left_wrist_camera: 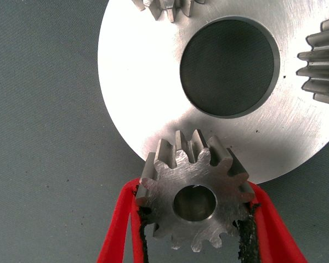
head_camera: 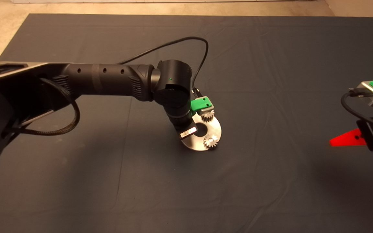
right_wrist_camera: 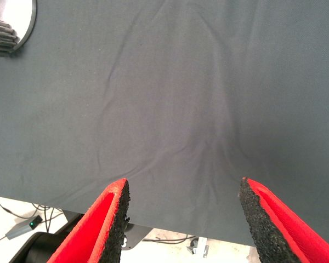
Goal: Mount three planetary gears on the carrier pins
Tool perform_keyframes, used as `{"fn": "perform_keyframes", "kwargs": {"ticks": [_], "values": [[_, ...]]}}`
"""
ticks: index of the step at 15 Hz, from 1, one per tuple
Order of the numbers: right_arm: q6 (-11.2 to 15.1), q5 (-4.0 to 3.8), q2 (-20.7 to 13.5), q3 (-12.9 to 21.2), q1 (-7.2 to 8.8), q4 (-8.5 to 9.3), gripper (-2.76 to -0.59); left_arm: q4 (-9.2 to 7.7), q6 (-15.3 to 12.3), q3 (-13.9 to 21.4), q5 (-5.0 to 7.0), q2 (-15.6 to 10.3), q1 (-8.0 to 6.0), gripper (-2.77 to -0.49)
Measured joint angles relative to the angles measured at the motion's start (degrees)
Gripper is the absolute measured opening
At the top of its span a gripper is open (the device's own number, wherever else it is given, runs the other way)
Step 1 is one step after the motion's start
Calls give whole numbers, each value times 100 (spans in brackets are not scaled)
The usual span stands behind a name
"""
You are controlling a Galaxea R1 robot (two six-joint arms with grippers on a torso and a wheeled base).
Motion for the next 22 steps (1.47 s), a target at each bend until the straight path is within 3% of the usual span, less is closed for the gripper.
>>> {"fn": "perform_keyframes", "kwargs": {"ticks": [12, 18, 22], "values": [[0, 0, 0, 0, -1, 7, -188, 107, -2, 95, 35, -18, 23, -258], [0, 45, 1, 0, -1, 12, -188, 146, -7, 177, -50, -95, 37, -259], [-1, 52, 0, 0, 0, 12, -188, 184, -20, 233, -46, -104, 41, -259]]}}
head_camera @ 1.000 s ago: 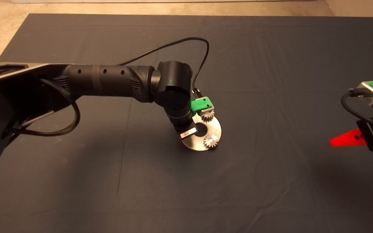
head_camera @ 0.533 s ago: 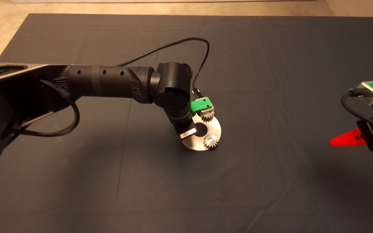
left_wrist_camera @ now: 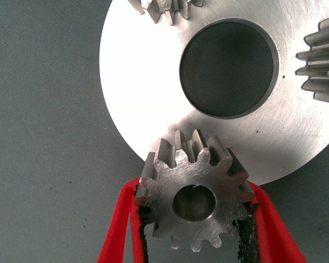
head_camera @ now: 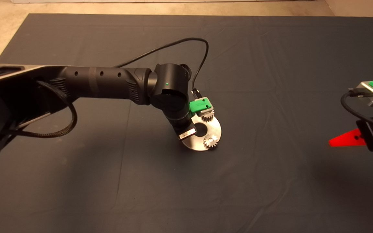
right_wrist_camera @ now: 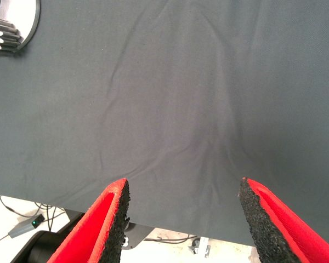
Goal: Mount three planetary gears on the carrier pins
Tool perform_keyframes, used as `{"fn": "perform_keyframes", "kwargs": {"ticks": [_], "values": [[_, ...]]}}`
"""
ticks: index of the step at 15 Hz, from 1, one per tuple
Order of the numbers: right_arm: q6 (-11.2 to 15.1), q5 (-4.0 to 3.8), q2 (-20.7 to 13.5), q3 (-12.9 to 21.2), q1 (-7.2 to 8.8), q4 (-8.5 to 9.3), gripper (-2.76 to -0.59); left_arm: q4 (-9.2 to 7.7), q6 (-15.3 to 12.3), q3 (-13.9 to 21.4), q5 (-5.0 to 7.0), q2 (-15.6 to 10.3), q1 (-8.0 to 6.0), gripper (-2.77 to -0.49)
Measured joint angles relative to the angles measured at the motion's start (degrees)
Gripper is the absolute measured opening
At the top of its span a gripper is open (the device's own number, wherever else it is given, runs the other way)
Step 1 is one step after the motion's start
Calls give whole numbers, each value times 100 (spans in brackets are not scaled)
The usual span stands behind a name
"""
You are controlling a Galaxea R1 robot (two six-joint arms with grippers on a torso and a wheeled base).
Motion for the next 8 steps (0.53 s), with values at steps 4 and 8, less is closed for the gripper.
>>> {"fn": "perform_keyframes", "kwargs": {"ticks": [4, 8], "values": [[-1, 0, 0, 0, 0, 0, -188, 4, -5, 27, -11, -12, -2, -259], [-1, 1, 0, 0, 0, 0, -188, 1, -6, 29, 1, -12, -20, -259]]}}
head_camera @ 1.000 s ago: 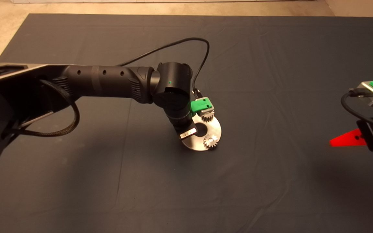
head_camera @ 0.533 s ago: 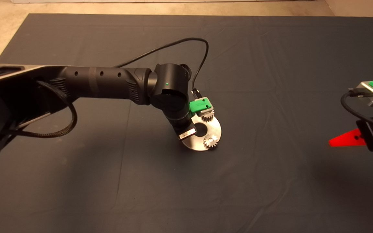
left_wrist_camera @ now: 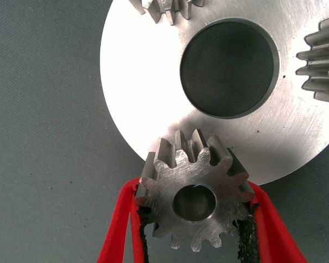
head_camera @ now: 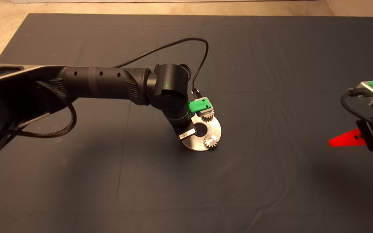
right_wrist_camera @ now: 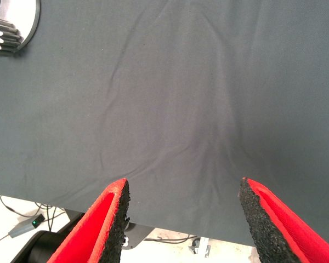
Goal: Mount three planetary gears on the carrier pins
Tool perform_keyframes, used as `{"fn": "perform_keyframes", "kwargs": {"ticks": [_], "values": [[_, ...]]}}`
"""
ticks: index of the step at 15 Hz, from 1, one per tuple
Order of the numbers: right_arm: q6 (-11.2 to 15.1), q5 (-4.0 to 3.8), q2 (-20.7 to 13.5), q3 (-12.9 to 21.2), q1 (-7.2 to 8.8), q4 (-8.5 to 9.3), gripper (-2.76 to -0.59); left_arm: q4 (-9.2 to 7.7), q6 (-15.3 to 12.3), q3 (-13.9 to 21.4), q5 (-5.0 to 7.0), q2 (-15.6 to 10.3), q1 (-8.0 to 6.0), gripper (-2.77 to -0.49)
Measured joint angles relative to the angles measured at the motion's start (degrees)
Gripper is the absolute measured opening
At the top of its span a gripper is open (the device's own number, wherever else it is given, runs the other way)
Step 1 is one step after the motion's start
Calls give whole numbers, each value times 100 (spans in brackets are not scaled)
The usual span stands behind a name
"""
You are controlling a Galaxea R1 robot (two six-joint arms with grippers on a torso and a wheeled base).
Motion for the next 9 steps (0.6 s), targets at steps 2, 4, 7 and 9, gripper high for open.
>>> {"fn": "perform_keyframes", "kwargs": {"ticks": [2, 4, 7, 9], "values": [[0, 7, 0, 0, 0, 2, -188, -11, -4, -11, 40, -16, 1, -259], [0, 7, 1, -2, 0, 5, -188, -12, -2, -29, 37, -15, 1, -259], [0, 6, 0, -2, 0, 6, -188, -9, -4, -33, 34, -29, 1, -259], [0, 5, 0, -2, 0, 7, -188, -6, -4, -40, 32, -32, 1, -259]]}}
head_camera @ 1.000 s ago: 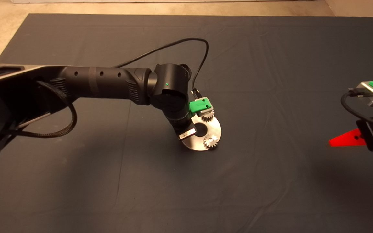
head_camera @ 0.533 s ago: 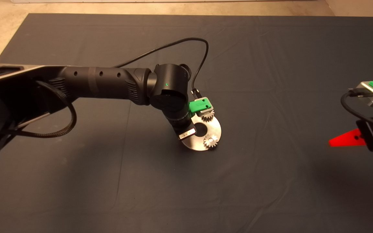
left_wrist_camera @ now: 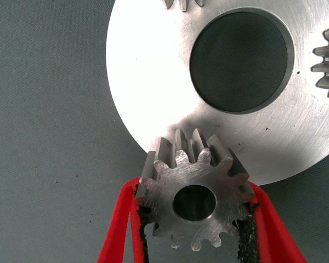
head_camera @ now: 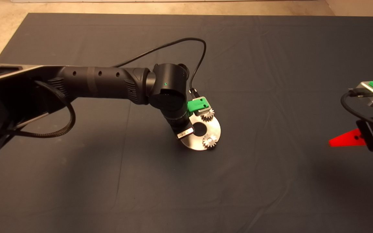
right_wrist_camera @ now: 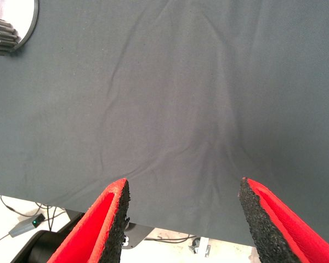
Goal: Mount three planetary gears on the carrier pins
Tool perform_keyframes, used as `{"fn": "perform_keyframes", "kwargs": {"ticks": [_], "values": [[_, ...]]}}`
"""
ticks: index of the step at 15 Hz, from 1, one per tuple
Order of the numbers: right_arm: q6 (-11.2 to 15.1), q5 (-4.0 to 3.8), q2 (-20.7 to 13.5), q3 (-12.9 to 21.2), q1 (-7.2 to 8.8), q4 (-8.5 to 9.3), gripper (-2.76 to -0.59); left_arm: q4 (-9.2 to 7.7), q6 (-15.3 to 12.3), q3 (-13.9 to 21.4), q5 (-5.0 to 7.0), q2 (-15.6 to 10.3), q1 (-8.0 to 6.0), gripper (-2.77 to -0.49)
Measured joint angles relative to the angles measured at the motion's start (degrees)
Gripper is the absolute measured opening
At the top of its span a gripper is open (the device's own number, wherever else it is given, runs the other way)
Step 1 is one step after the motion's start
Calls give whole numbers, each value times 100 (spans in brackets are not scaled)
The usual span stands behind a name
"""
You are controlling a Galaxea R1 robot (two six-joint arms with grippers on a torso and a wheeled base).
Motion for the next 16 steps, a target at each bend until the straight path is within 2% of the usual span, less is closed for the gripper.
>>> {"fn": "perform_keyframes", "kwargs": {"ticks": [16], "values": [[0, 0, 0, 0, -1, -1, -188, -2, -1, -56, -7, -28, 2, -259]]}}
